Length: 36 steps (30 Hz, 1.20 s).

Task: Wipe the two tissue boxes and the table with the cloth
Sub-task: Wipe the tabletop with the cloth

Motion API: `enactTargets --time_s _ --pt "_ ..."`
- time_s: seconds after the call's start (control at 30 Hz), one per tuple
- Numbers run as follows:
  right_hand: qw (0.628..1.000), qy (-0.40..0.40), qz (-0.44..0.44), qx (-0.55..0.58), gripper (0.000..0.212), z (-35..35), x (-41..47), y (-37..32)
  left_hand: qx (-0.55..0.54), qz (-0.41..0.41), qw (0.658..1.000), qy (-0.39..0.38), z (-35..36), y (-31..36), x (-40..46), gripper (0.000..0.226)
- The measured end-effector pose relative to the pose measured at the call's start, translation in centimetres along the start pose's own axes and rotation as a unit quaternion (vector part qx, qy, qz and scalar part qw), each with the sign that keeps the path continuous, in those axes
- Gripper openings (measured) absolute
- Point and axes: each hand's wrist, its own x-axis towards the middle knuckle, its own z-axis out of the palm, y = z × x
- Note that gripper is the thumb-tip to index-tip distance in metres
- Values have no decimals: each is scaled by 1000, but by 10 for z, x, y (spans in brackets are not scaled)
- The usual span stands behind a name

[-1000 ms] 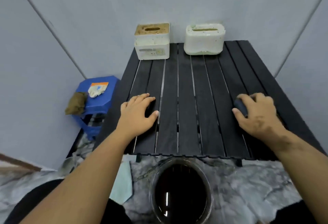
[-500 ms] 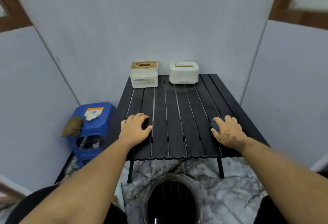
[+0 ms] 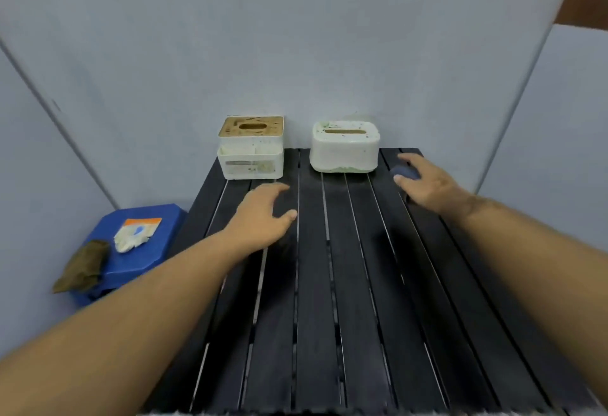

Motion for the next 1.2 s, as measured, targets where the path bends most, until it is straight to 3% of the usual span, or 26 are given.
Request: enactTargets --time_s 0.13,0.37,0.57,0.77,0.93,1.2 --pt "999 -7 0 54 52 9 64 3 -36 3 999 20 9 21 82 54" --pt "999 -25 -4 43 60 30 133 29 -61 10 996 59 35 26 172 56" --pt "996 37 -62 48 57 42 146 44 -95 7 990 104 52 16 201 34" --pt "987 105 -102 68 51 58 145 40 -122 -4 984 131 56 16 200 32" --pt "985 132 -80 78 46 57 126 34 -106 -5 985 134 51 25 173 30" --pt "983 130 -92 86 48 36 18 3 -126 -11 984 126 23 43 64 33"
